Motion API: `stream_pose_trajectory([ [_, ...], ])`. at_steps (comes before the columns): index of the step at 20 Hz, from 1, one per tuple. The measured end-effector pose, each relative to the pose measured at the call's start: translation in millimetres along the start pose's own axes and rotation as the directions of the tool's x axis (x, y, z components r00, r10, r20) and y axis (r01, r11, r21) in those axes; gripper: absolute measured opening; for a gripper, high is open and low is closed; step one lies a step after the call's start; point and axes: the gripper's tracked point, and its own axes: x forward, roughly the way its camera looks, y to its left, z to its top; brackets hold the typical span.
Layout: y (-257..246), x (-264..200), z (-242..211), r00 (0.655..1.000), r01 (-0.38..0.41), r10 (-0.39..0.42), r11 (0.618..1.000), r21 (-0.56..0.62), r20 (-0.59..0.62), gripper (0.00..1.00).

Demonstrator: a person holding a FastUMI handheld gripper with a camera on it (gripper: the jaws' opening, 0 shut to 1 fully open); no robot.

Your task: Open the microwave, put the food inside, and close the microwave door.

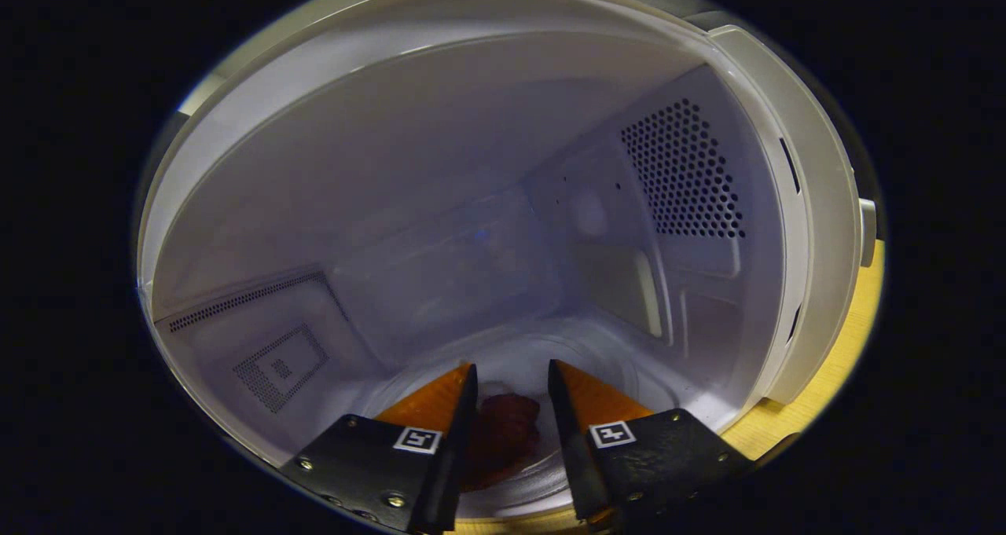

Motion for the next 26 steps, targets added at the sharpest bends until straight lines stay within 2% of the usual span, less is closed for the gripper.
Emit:
stream_pose_trajectory([
  [3,13.5,-19.8,10.9,0.998,-0.064,0.065,0.997,-0.048,0.017,0.72],
  [6,27.7,-44.5,16.3,0.991,-0.132,0.135,0.985,-0.115,0.018,0.8],
  [7,31.1,-50.8,15.0,0.988,-0.151,0.153,0.98,-0.131,0.006,0.92],
  [8,34.6,-63.5,16.1,0.985,-0.173,0.174,0.973,-0.154,-0.006,0.97],
  [13,44.2,-132.2,24.2,0.954,-0.299,0.293,0.921,-0.25,-0.06,0.98],
  [18,68.9,-235.8,66.5,0.874,-0.477,0.483,0.842,-0.251,-0.039,0.97],
  [22,95.0,-319.7,92.8,0.769,-0.623,0.638,0.743,-0.245,-0.02,0.97],
  [26,116.9,-398.6,110.4,0.664,-0.732,0.748,0.643,-0.228,-0.023,0.97],
])
